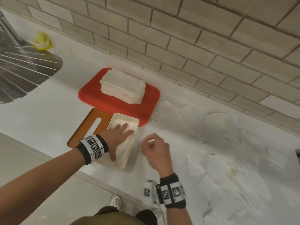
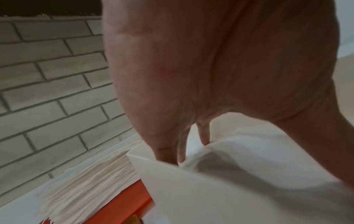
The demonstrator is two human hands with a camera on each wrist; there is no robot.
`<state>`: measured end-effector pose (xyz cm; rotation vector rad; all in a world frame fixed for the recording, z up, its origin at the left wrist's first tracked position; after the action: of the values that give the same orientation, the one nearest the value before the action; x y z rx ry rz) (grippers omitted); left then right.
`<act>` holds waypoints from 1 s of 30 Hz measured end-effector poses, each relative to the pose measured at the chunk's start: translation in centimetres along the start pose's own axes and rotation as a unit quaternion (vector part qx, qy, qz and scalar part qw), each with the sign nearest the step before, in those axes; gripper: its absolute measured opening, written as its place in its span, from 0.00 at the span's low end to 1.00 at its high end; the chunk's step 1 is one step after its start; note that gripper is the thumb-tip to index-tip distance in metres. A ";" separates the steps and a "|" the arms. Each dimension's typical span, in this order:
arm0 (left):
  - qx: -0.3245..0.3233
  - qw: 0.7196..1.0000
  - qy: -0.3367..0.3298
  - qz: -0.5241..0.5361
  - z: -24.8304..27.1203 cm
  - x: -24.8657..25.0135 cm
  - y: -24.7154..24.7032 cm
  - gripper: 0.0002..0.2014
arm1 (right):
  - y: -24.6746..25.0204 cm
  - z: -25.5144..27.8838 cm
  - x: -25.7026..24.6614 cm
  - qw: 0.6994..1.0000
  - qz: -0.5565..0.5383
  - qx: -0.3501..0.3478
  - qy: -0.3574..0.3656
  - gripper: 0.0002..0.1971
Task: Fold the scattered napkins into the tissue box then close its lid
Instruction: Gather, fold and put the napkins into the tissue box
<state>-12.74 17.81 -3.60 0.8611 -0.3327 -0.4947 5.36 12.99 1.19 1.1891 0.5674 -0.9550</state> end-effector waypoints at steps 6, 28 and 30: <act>0.139 0.989 0.035 0.043 2.9 1.9 5.9 0.56 | 6.0 -10.5 6.0 0.903 0.410 -0.078 0.102 0.36; 0.351 0.610 0.032 0.710 2.0 13.1 6.4 0.51 | 16.6 -2.8 -1.7 0.976 -0.096 -0.030 0.193 0.12; 0.375 0.588 -0.005 0.716 3.1 13.0 8.4 0.37 | 16.0 -1.7 -1.7 0.971 -0.167 0.016 0.170 0.09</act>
<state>-0.92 13.45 5.98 1.0811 -1.1516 1.2901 18.36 16.30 10.30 1.3219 1.0548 -1.0495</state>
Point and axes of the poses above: each hand's wrist, its own z-axis away from the middle knuckle, its own y-axis out of the back of the hand, x = y × z, the point moved 9 cm from there along -z, towards the middle knuckle, and after that the axes turned 2 degrees about -y, right-handed, at the moved point
